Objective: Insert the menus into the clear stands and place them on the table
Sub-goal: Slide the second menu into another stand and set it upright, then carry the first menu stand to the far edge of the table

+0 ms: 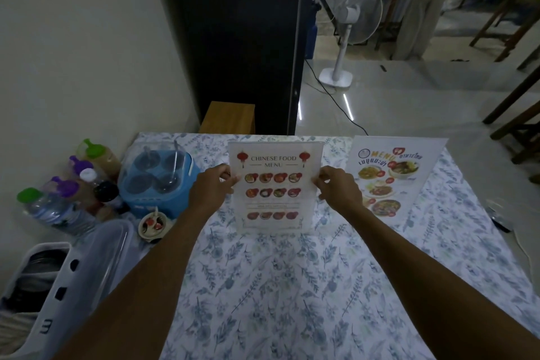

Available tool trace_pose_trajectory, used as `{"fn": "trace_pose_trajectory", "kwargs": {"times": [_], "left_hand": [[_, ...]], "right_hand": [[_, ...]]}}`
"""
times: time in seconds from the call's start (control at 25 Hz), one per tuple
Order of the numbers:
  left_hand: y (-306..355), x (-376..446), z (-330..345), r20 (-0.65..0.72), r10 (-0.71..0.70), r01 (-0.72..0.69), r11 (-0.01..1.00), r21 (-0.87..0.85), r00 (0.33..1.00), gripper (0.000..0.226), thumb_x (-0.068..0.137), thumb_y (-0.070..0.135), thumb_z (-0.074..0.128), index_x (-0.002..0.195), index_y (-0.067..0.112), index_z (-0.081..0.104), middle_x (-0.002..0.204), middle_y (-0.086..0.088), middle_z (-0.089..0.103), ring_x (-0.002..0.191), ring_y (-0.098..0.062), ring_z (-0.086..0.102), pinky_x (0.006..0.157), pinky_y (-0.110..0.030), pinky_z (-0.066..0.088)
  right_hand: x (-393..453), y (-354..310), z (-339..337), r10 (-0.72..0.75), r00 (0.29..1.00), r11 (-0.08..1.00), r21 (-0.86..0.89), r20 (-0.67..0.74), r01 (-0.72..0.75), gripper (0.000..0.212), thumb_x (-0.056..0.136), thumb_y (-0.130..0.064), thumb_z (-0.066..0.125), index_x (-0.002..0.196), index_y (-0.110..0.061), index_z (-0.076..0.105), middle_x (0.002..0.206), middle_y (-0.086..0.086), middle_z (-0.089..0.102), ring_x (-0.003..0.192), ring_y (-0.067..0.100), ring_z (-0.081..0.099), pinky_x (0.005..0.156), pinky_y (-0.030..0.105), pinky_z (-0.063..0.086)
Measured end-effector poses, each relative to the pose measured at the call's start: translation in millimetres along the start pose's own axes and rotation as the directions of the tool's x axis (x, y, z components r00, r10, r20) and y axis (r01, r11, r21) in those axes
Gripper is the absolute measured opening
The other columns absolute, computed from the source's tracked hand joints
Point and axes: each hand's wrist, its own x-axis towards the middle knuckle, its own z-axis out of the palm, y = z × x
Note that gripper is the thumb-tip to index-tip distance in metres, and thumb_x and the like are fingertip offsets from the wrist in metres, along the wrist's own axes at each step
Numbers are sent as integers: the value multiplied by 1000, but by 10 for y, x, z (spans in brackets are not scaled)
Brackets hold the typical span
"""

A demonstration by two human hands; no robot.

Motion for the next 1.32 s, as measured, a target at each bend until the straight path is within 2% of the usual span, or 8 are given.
{"fn": "trace_pose_trajectory", "kwargs": {"times": [0.16, 0.4, 0.48, 0.56, 0.64, 0.84, 1.0, 1.32], "left_hand": [[1, -57, 14, -33, -15, 16, 1000, 16, 999, 20, 89, 46, 67, 92, 26, 67, 92, 9, 74, 68, -8, 73, 73, -42, 61], [147, -250, 48, 1, -37, 36, 969, 243, 999, 33, 97, 50, 49, 112, 21, 56, 116, -3, 71, 100, -28, 69, 85, -44, 56], [160, -320, 22, 22, -58, 50, 965, 259, 998, 42, 97, 53, 47, 122, 20, 51, 121, -7, 68, 105, -31, 67, 88, -47, 55], [173, -403, -14, 32, -82, 68, 948, 309, 996, 53, 96, 54, 48, 132, 15, 43, 125, -12, 66, 109, -35, 65, 88, -46, 53], [182, -525, -35, 33, -109, 90, 925, 368, 993, 60, 95, 57, 47, 134, 11, 39, 127, -15, 64, 110, -36, 64, 87, -45, 52], [279, -870, 70, 93, -59, 22, 933, 358, 994, 56, 96, 57, 44, 131, 13, 40, 128, -13, 63, 111, -34, 64, 82, -40, 48], [579, -1070, 333, 142, 21, -68, 941, 333, 990, 55, 96, 59, 42, 131, 16, 41, 128, -12, 63, 110, -35, 64, 89, -43, 52], [1261, -1091, 1099, 265, 148, -223, 934, 279, 953, 64, 97, 57, 43, 141, 12, 40, 135, -15, 58, 117, -35, 61, 91, -42, 51]], "right_hand": [[-43, 3, 38, 5, 1000, 1000, -9, -12, -5, 20, 94, -36, 56, 102, -21, 66, 99, -2, 72, 64, 15, 69, 64, 42, 61], [-197, -60, -42, 24, 999, 996, -89, 29, -22, 30, 97, -30, 46, 91, -11, 68, 85, 7, 71, 71, 24, 66, 68, 39, 58], [-272, -60, -106, 34, 999, 997, -67, 2, -34, 33, 97, -29, 45, 79, -12, 67, 74, 4, 67, 65, 23, 63, 60, 32, 51], [-358, -66, -179, 26, 999, 998, -61, -24, -27, 39, 95, -27, 45, 58, -18, 51, 55, 0, 53, 49, 18, 49, 51, 28, 38], [-483, -68, -239, 29, 999, 998, -61, -40, -31, 41, 93, -26, 46, 53, -17, 45, 50, -1, 49, 45, 17, 45, 49, 29, 38], [-843, -30, -314, 72, 996, 997, -36, -51, -74, 23, 92, -35, 52, 85, -22, 69, 82, 0, 73, 71, 19, 67, 67, 37, 58], [-1116, 46, -472, 94, 985, 993, -63, -148, -104, 27, 93, -37, 55, 107, -19, 70, 101, 3, 74, 90, 22, 68, 72, 32, 53], [-1190, 629, -988, 230, 952, 970, -37, -204, -242, 30, 87, -48, 54, 108, -30, 64, 104, -2, 73, 85, 17, 67, 73, 39, 59]]}}
